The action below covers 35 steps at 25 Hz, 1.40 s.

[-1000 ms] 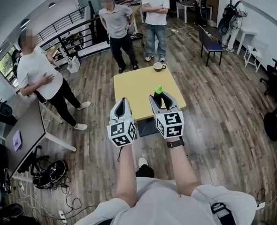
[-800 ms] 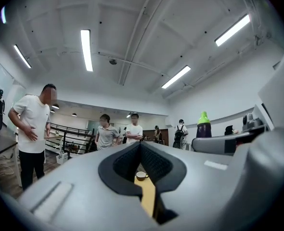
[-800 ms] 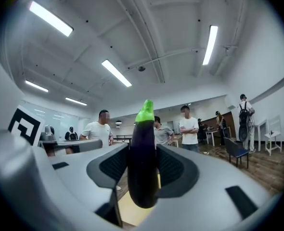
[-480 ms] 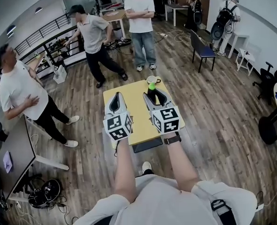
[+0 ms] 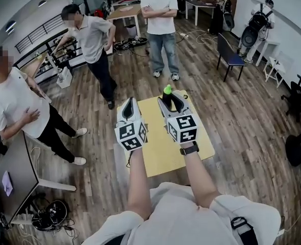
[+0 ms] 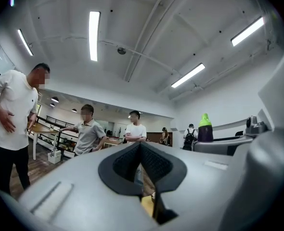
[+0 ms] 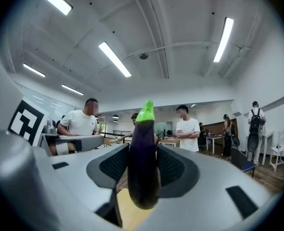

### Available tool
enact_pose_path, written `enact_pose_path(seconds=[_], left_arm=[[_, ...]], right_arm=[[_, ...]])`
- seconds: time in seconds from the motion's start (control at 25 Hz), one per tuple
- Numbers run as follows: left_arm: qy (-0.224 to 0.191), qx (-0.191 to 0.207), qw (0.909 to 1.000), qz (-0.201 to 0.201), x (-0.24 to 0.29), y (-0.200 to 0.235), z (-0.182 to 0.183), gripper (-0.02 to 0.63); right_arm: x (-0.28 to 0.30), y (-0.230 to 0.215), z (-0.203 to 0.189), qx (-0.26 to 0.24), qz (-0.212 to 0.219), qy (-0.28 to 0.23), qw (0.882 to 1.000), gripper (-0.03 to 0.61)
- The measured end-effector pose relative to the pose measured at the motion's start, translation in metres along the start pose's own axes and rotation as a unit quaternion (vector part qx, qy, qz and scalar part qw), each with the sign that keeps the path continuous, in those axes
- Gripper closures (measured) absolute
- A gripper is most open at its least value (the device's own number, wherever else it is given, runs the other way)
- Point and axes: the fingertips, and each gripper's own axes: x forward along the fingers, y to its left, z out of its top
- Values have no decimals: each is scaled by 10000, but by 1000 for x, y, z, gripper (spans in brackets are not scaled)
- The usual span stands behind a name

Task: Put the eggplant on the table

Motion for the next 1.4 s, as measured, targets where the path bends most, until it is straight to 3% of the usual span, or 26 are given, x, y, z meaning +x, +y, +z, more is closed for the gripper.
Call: enact_pose_path(seconds=[0.28,0.76,1.04,1.4], left_arm=[[306,-185,9993,91,28,26,-46,606],[784,29,9968,-142,87,-1,-104,606],[1329,-79,9911,14,93,12,-162,604],[1866,-364,9818,-13,94,23,-229,606]], right_arm=[[29,-12,-53,-65,63,626,9980,408],[80,-63,-129,410,228,1405,9890,407],[91,-63,-199,615,452,2111,9745,408],[92,-57,-287,873,612,3010,9476,405]])
